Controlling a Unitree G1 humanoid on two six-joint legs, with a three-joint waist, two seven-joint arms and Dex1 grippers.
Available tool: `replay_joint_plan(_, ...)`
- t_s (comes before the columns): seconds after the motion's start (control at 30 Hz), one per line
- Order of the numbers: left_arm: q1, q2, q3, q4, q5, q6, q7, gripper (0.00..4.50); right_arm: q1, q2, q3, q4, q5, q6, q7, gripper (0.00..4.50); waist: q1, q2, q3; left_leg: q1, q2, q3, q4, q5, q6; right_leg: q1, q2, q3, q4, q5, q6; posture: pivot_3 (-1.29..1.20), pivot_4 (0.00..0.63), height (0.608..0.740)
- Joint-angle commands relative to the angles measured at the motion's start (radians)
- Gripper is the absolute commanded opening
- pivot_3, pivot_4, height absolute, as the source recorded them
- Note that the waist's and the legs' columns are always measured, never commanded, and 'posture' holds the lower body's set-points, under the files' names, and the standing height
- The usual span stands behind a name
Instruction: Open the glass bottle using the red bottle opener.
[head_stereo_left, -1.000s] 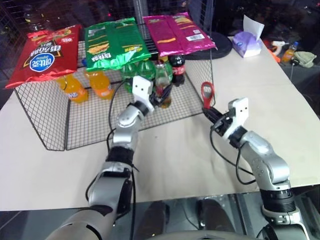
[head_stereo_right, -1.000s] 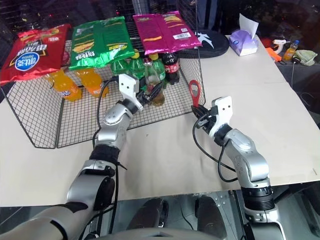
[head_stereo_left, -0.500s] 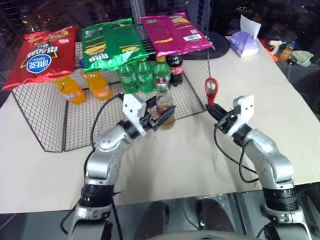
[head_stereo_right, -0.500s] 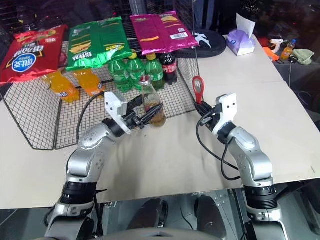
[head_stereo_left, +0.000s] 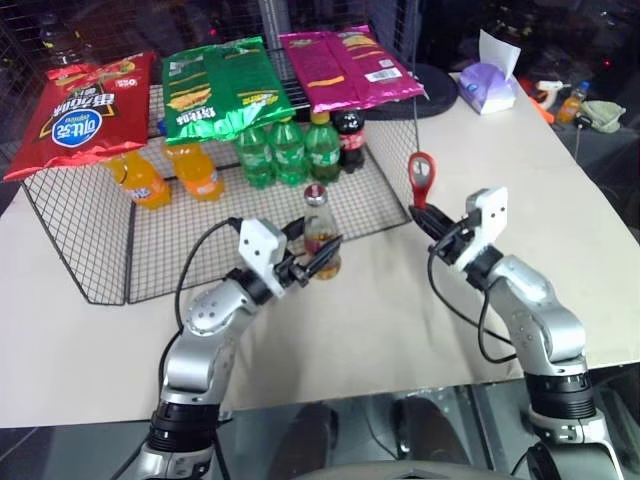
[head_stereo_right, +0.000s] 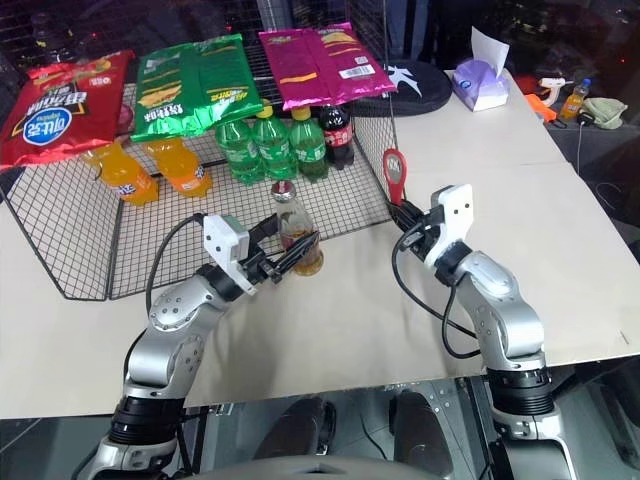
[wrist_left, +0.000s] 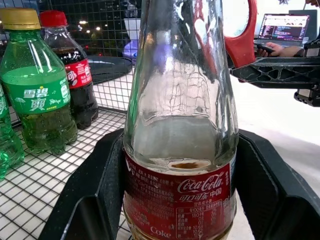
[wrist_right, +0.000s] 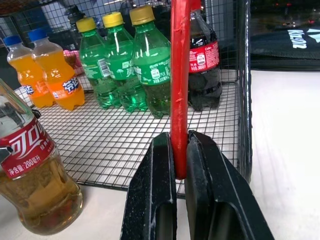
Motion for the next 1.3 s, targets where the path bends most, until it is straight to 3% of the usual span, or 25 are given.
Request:
replay_joint_plan(0.03, -0.002, -0.011, 0.001, -0.022, 0.007, -0.042, 0.013, 2.48, -0.023, 0.005, 0.003, -0.014, 0.001, -0.032, 0.015, 0.00, 0.000, 0.000, 0.000, 0.000, 0.000, 0.000, 0.000, 0.000, 0.000, 0.000, 0.000, 0.000, 0.000, 0.000, 0.000, 0.00, 0.150, 0.740)
replay_joint_plan(0.17, -0.007, -0.013, -0.001, -0.019, 0.024, -0.059, 0.019, 4.26, -0.022, 0.008, 0.009, -0.009, -0.002, -0.038, 0.020, 0.00, 0.000, 0.000, 0.000, 0.000, 0.000, 0.000, 0.000, 0.000, 0.000, 0.000, 0.000, 0.000, 0.000, 0.000, 0.000, 0.00, 0.150, 0.740)
replay_joint_plan(0.2, -0.008, -0.015, 0.000, -0.017, 0.026, -0.063, 0.023, 4.39, -0.021, 0.008, 0.010, -0.009, -0.003, -0.040, 0.021, 0.00, 0.000, 0.000, 0.000, 0.000, 0.000, 0.000, 0.000, 0.000, 0.000, 0.000, 0.000, 0.000, 0.000, 0.000, 0.000, 0.00, 0.150, 0.740)
replay_joint_plan(0.7, -0.003, -0.047, 0.022, -0.052, -0.073, -0.096, 0.010, 4.39, -0.016, 0.016, 0.015, 0.001, -0.014, -0.051, 0.027, 0.00, -0.001, 0.000, 0.000, 0.000, 0.000, 0.000, 0.000, 0.000, 0.000, 0.000, 0.000, 0.000, 0.000, 0.000, 0.000, 0.00, 0.150, 0.740)
replay_joint_plan(1.1, 0.010, -0.039, 0.003, -0.033, -0.052, -0.115, -0.013, 4.39, -0.030, 0.017, 0.019, 0.016, -0.021, -0.061, 0.036, 0.00, -0.001, 0.000, 0.000, 0.000, 0.000, 0.000, 0.000, 0.000, 0.000, 0.000, 0.000, 0.000, 0.000, 0.000, 0.000, 0.00, 0.150, 0.740)
replay_joint_plan(1.17, 0.010, -0.045, 0.009, -0.035, -0.059, -0.119, -0.008, 3.87, -0.029, 0.017, 0.019, 0.016, -0.023, -0.060, 0.038, 0.00, -0.001, 0.000, 0.000, 0.000, 0.000, 0.000, 0.000, 0.000, 0.000, 0.000, 0.000, 0.000, 0.000, 0.000, 0.000, 0.00, 0.150, 0.740)
replay_joint_plan(1.27, 0.015, -0.052, 0.016, -0.038, -0.074, -0.125, -0.006, 2.64, -0.024, 0.017, 0.020, 0.014, -0.026, -0.059, 0.040, 0.00, -0.001, 0.000, 0.000, 0.000, 0.000, 0.000, 0.000, 0.000, 0.000, 0.000, 0.000, 0.000, 0.000, 0.000, 0.000, 0.00, 0.150, 0.740)
replay_joint_plan(1.3, 0.019, -0.050, 0.016, -0.039, -0.069, -0.130, -0.005, 2.41, -0.022, 0.018, 0.021, 0.013, -0.026, -0.059, 0.041, 0.00, -0.001, 0.000, 0.000, 0.000, 0.000, 0.000, 0.000, 0.000, 0.000, 0.000, 0.000, 0.000, 0.000, 0.000, 0.000, 0.00, 0.150, 0.740)
